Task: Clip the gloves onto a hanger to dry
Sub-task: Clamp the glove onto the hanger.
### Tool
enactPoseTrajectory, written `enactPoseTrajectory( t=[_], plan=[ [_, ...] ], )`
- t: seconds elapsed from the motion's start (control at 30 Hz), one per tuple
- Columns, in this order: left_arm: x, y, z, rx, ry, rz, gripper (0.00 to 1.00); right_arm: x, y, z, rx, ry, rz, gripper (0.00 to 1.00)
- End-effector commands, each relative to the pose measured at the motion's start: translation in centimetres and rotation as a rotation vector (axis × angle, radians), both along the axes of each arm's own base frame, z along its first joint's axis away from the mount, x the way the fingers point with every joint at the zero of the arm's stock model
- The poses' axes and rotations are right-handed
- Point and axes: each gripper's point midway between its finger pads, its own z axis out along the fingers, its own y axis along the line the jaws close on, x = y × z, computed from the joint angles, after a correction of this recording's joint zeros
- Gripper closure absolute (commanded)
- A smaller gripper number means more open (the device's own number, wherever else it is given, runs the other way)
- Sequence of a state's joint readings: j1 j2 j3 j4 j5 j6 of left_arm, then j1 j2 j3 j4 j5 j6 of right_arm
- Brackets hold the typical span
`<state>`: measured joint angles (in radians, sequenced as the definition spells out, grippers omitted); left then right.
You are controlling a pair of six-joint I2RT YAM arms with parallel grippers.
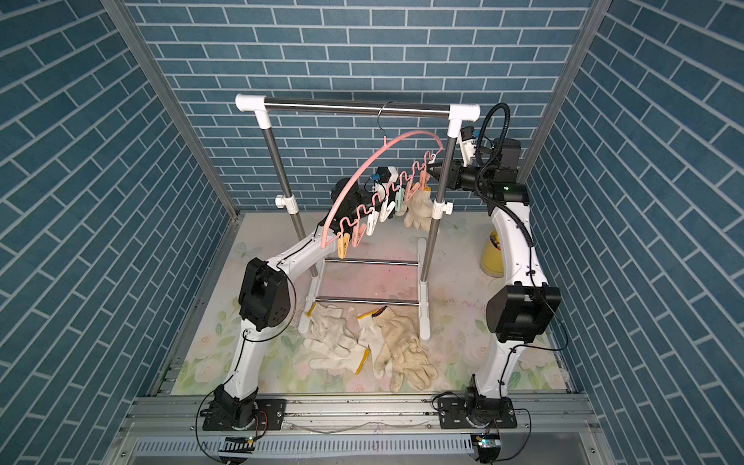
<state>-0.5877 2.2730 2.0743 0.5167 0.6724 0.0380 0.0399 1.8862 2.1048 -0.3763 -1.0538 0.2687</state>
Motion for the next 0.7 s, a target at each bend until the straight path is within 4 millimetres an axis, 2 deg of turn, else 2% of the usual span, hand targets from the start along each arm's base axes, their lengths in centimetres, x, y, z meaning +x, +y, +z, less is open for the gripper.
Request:
enactPoseTrajectory(
  t=[0.0, 0.47, 0.67],
  plan=[
    [-0.6, 0.1, 2.9, -0.059, -0.061, -0.008, 1.0, -1.6, 0.6, 2.4, -0.019, -0.105, 0.033, 0.98],
    [-1.2, -0.5, 3.5, -0.065, -0.072, -0.014, 1.0, -1.7, 1.3, 1.7, -0.032, -0.093, 0.05, 0.99],
    [-1.8, -0.8, 4.7, -0.078, -0.093, -0.019, 1.0, -1.9, 1.6, 1.1, -0.046, -0.083, 0.057, 0.99]
  ],
)
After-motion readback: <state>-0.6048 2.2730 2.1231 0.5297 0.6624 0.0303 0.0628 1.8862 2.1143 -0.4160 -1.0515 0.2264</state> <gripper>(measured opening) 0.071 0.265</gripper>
